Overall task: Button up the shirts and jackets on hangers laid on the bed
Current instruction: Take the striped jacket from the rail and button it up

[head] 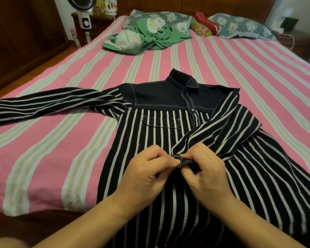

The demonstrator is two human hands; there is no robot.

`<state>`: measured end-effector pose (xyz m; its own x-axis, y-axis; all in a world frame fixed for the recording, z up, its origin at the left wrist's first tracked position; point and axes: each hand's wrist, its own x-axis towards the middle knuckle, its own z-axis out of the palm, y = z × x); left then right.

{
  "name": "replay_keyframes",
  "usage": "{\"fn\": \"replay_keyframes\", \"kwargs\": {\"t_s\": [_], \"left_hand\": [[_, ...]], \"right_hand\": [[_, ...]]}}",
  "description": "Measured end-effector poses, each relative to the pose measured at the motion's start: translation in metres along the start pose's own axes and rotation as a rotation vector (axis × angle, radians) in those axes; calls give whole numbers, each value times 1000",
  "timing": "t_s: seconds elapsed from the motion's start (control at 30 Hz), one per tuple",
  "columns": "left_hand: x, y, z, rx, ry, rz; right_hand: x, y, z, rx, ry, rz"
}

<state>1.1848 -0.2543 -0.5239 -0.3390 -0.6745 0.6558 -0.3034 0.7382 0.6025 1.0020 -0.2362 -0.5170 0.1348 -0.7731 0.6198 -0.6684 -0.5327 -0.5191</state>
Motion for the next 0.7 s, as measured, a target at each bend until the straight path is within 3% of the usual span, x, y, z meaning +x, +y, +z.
{"fn": "replay_keyframes", "kwargs": {"t_s": [0.17,0.3,0.43,0.57,0.7], "left_hand": [[4,-2,-1,2,-45,9],[6,0,-1,-34,-127,-64],[13,7,-5,-126,-159,-333],[26,0,-11,-455,-236,-751],[29,-12,-9,-719,-218,-930]], "right_hand": [[3,6,-1,6,14,40],[4,14,-2,-23,5,-64],[5,14,-6,-30,-54,-107],[9,12,-9,-22,-91,-167],[11,17,-13,-113,-61,-248]]}}
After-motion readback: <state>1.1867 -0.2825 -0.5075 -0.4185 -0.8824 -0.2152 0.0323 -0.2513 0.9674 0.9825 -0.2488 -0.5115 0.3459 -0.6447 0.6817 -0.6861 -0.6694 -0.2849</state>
